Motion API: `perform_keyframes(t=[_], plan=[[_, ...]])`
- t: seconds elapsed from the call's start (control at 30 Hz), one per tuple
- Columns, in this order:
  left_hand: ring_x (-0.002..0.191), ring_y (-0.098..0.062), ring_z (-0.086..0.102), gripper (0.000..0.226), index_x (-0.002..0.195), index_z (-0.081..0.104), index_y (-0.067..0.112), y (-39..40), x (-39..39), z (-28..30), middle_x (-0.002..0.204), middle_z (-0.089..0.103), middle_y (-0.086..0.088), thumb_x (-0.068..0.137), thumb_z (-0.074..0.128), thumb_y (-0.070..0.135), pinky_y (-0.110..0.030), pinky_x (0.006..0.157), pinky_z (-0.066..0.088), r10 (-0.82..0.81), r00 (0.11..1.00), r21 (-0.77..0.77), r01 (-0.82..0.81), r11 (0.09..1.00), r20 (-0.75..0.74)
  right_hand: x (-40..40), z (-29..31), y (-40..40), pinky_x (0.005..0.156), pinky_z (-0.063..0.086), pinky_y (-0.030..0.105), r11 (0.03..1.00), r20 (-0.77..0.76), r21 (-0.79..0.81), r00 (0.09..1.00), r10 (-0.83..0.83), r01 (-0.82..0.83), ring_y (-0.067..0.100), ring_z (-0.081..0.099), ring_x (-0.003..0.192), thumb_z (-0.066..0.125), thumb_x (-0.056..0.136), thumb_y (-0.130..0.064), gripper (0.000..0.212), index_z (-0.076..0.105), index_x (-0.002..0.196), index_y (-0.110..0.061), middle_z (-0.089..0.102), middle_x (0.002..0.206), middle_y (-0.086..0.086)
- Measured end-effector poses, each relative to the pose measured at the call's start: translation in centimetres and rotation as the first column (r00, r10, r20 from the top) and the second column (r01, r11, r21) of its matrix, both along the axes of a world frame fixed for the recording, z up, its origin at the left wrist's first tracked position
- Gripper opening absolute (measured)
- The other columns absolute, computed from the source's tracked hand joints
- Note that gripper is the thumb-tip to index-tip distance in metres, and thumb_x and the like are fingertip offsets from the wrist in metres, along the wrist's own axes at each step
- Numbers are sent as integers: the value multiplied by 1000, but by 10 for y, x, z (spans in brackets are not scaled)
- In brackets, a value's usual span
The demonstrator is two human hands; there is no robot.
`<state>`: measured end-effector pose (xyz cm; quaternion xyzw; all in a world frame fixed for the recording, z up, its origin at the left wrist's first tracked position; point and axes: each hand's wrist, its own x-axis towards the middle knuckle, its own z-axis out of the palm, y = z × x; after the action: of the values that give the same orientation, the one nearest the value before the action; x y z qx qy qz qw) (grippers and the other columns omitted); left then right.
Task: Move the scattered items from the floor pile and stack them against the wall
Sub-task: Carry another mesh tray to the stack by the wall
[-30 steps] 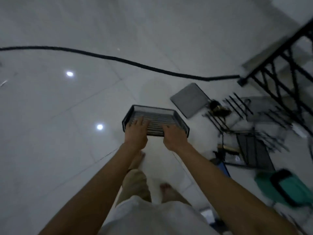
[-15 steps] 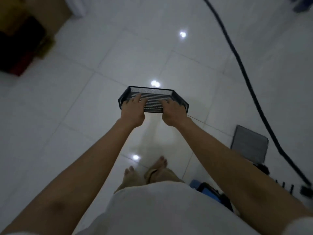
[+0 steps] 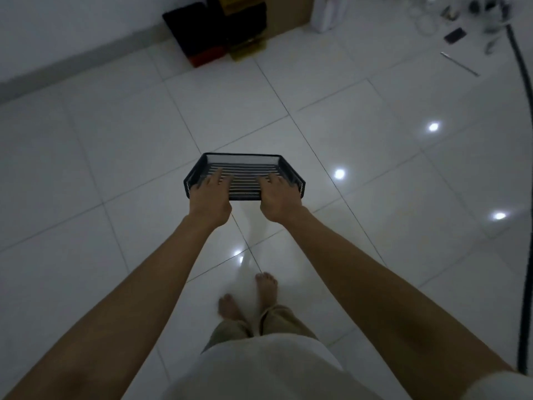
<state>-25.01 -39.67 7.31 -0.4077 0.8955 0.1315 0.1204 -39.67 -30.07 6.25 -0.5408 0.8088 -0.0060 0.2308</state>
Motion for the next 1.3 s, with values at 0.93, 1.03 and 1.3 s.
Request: perform_keyframes(t=[0.93, 1.03, 1.3], plan=[[141, -26, 24, 69, 150, 23, 18, -364, 12, -25, 157, 20, -8, 89, 54, 17, -46, 112, 26, 113, 994, 6, -113, 994, 10, 10, -16, -382, 114, 16, 63, 997, -79, 27, 994, 72, -71, 37, 19, 144, 49, 91, -16, 63, 26, 150, -16, 22, 156, 17], [142, -27, 22, 72, 150, 22, 19, -406, -1, -15, 157, 19, -8, 87, 58, 19, -46, 114, 22, 73, 997, -40, -72, 997, 36, 0, -9, -418, 114, 14, 65, 999, -92, -16, 995, 34, -35, 36, 22, 143, 49, 90, -13, 61, 30, 148, -17, 28, 153, 16], [144, -27, 17, 72, 151, 21, 19, -480, -78, -9, 159, 17, -7, 87, 54, 13, -47, 116, 14, 135, 991, -52, -135, 989, -4, -81, -1, -502, 114, 7, 64, 997, -114, -54, 992, 53, -59, 36, 19, 145, 47, 90, -10, 55, 36, 143, -16, 26, 155, 16]])
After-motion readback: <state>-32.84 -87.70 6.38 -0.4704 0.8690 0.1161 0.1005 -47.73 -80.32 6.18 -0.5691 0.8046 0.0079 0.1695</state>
